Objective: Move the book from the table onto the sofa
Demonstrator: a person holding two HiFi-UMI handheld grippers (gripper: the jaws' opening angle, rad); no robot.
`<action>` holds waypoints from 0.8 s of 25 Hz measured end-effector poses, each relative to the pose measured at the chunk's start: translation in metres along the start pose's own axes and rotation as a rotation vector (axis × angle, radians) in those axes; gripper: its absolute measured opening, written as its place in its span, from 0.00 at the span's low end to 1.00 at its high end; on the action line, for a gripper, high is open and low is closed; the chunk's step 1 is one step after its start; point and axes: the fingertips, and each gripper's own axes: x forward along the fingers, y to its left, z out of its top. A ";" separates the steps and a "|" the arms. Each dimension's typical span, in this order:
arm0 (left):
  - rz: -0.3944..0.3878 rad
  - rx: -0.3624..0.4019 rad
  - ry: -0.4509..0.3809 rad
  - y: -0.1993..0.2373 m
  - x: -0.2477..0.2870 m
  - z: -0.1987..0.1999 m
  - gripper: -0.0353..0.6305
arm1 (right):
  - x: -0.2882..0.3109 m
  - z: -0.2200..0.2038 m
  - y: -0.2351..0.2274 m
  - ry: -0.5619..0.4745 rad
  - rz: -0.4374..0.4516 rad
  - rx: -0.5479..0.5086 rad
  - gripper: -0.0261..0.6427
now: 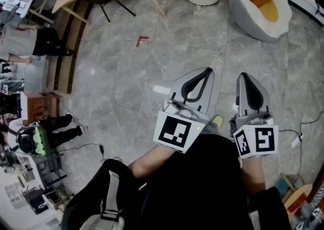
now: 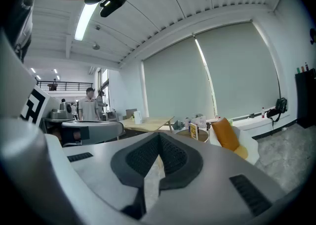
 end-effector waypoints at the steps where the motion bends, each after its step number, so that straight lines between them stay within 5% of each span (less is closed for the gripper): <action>1: -0.008 -0.007 0.002 0.000 -0.002 0.001 0.07 | -0.001 0.000 0.001 0.005 -0.009 0.003 0.05; 20: 0.078 -0.018 0.014 0.054 -0.040 0.005 0.07 | 0.035 0.017 0.054 -0.024 0.034 -0.021 0.05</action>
